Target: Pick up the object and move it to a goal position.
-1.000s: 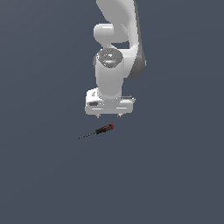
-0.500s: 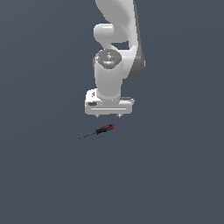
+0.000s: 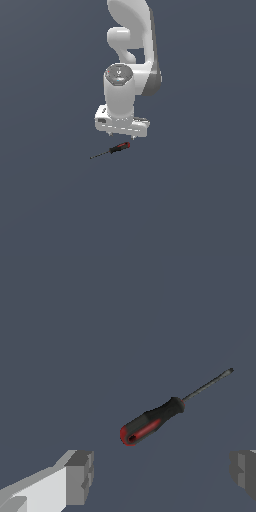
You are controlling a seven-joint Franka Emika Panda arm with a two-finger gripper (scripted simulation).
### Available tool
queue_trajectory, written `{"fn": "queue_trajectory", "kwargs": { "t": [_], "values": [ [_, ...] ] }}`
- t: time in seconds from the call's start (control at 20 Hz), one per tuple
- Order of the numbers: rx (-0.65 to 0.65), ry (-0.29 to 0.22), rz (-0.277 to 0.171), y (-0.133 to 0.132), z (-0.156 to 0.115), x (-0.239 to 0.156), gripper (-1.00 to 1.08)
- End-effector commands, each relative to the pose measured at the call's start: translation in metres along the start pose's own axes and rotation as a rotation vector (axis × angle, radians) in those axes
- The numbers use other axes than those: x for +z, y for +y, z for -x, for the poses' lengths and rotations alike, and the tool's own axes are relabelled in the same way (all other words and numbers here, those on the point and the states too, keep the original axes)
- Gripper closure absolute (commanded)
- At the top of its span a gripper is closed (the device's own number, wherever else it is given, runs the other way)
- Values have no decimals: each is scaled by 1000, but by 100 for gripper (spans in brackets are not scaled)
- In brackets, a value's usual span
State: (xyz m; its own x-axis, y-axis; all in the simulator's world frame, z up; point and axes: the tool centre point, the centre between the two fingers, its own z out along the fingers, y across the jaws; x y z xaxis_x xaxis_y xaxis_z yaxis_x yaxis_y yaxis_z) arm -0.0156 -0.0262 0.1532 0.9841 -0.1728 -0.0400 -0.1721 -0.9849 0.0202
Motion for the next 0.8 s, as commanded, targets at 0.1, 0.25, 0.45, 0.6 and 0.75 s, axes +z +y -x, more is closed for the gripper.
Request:
{"fn": "queue_trajectory", "kwargs": {
  "t": [0.1,0.25,0.45,0.6,0.75],
  "values": [
    [141,2,-10,7,-3,13,-92],
    [242,3,-17,12,-5,23,-92],
    [377,5,-23,20,-7,35,-92],
    [478,7,-28,26,-9,44,-92],
    [580,10,-31,32,-10,54,-92]
  ]
}}
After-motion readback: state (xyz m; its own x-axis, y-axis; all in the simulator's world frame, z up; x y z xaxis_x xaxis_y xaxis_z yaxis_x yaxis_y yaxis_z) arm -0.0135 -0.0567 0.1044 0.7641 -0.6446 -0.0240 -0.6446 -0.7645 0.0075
